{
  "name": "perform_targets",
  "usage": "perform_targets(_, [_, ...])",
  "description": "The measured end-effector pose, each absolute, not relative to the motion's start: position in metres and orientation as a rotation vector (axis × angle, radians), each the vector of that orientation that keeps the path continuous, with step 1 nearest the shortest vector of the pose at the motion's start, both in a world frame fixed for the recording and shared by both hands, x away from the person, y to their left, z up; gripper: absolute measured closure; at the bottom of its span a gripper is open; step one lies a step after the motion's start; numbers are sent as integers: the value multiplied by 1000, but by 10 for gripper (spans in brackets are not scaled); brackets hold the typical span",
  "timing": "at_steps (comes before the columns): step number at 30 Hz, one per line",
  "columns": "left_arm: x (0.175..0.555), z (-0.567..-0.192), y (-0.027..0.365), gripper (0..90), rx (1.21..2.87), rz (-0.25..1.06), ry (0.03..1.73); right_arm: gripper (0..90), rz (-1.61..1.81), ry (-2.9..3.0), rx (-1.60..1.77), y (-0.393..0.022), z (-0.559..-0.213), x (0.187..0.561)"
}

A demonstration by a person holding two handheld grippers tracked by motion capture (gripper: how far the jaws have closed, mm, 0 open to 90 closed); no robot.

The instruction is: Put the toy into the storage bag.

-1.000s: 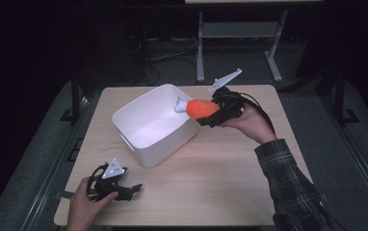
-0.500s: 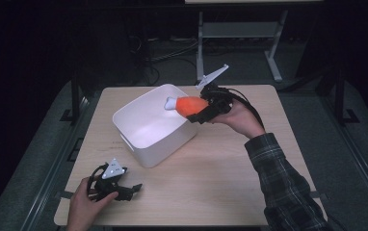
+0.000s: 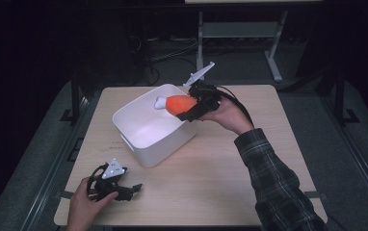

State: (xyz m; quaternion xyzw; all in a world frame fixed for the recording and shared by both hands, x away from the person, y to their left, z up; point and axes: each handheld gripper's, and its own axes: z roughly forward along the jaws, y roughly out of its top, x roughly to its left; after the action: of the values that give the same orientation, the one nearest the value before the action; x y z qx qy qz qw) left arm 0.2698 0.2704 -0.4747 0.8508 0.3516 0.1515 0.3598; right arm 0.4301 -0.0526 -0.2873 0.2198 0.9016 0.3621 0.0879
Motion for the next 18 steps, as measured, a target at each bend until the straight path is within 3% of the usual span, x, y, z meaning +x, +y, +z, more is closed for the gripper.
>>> perform_targets(18, [270,-475,270,125,2195,391,906,160,1067,2717,605,-16,-292,436])
